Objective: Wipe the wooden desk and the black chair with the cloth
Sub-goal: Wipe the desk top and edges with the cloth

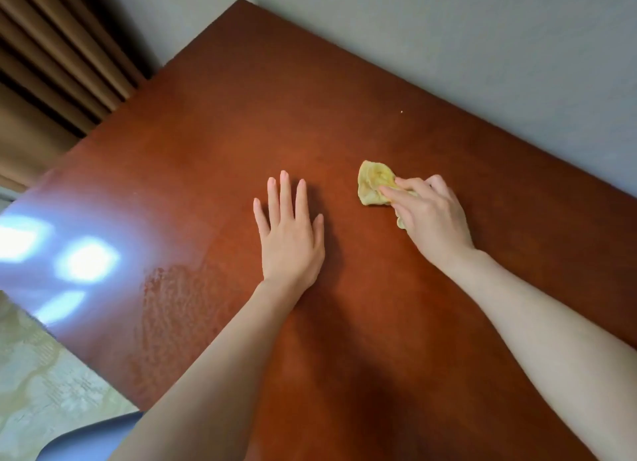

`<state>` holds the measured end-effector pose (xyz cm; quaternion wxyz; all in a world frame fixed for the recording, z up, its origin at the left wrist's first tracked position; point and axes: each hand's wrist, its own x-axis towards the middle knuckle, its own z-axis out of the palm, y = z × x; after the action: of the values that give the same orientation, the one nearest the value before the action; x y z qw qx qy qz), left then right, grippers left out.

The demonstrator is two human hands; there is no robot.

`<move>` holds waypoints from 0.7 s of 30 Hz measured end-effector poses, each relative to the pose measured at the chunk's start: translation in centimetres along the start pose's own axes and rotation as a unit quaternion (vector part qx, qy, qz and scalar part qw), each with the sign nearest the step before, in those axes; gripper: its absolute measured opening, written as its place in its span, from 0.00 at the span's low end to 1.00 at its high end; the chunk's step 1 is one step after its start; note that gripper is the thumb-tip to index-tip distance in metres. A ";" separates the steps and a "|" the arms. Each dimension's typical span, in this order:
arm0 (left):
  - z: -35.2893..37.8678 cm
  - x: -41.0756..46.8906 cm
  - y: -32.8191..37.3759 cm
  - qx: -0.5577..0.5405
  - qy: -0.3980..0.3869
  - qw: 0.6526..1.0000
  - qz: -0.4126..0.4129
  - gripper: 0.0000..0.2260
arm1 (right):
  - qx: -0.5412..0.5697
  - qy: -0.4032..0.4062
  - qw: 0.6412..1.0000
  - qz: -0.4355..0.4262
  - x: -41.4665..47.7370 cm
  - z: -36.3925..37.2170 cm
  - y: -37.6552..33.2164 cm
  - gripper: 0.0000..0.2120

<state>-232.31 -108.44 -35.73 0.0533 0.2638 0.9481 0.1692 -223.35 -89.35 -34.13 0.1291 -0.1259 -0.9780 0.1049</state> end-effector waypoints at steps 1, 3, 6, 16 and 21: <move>0.3 0.4 0.1 0.008 0.004 1.000 -0.013 0.25 | -0.008 0.004 1.000 0.026 1.2 0.1 0.8 0.14; 0.5 0.7 0.3 0.018 0.016 0.999 -0.037 0.26 | -0.032 0.006 0.996 0.078 3.4 0.2 2.3 0.14; 0.7 0.9 0.3 0.010 0.026 0.999 -0.045 0.25 | -0.032 0.023 0.987 0.157 7.0 0.6 4.0 0.14; 1.0 1.1 0.3 0.023 0.017 0.999 -0.044 0.26 | -0.007 0.007 0.985 0.170 14.6 3.3 0.8 0.14; 1.1 1.3 0.1 0.032 0.023 0.998 -0.049 0.26 | 0.066 0.009 0.998 0.024 11.3 3.5 -2.2 0.13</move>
<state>-233.13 -107.38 -36.73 0.0316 0.2149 0.9657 0.1424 -235.34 -88.97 -34.33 0.1437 -0.1411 -0.9645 0.1706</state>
